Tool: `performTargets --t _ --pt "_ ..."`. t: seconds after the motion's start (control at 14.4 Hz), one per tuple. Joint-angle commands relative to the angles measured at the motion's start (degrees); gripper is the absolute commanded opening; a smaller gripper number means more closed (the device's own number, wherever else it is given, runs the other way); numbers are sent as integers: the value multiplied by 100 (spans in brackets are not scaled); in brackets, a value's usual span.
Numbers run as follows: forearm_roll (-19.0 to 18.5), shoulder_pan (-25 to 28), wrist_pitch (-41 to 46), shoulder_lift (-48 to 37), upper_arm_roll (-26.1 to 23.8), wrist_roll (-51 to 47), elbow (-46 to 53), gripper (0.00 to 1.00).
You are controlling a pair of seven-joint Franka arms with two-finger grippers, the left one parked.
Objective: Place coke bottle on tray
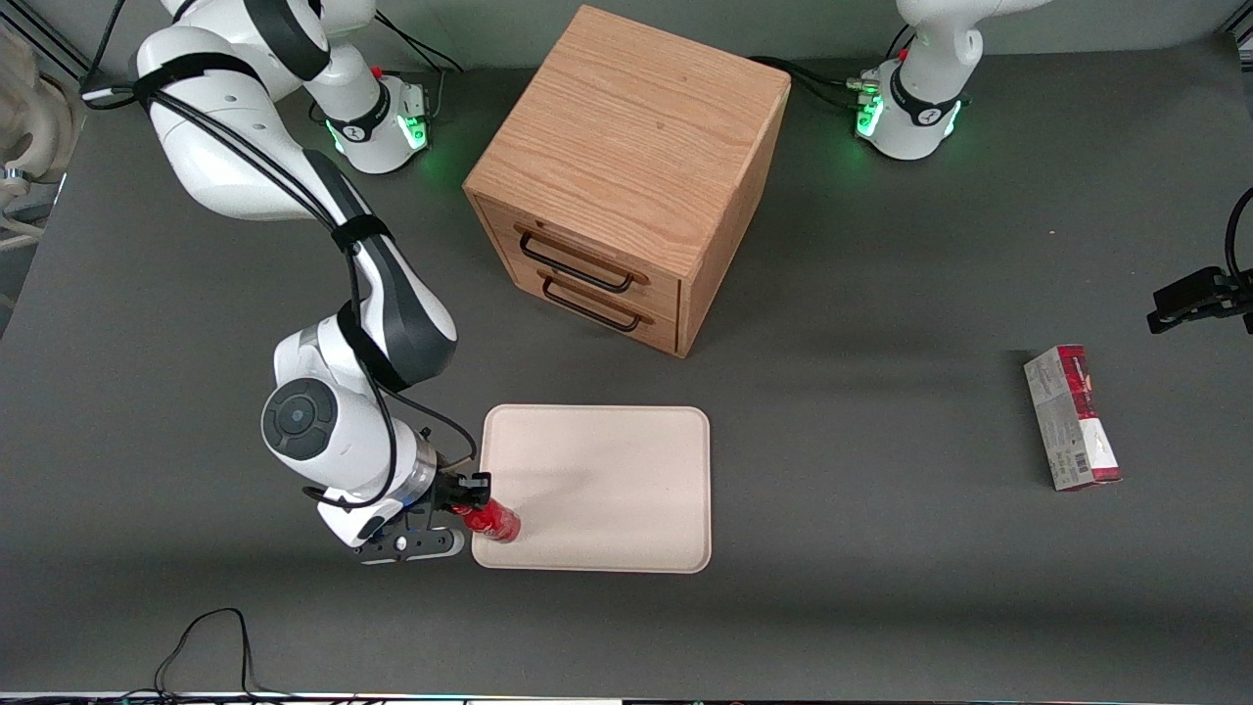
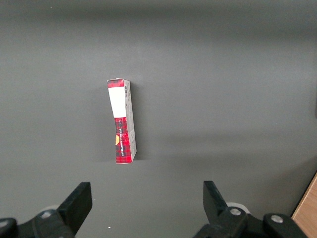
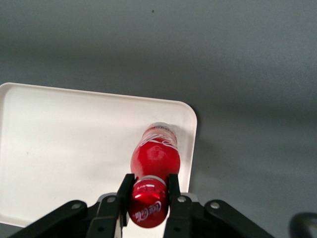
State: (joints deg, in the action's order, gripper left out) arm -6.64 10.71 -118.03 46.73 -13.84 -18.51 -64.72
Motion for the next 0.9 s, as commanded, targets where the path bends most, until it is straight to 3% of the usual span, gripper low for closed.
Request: performTargets --t 0.0,0.14,0.21,0.35,0.56,0.83 --pt "-109 -16 -27 -59 -4 -126 -76 14" --pt "-118 -25 -62 -41 4 -248 -94 87" --pt "-118 -25 -175 -41 5 -380 -128 99" --pt "-109 -34 -491 -41 -4 -889 -173 100" --pt "-118 -51 -520 -242 48 -891 -155 100" --pt "-39 -16 762 -1347 592 -41 -557 100"
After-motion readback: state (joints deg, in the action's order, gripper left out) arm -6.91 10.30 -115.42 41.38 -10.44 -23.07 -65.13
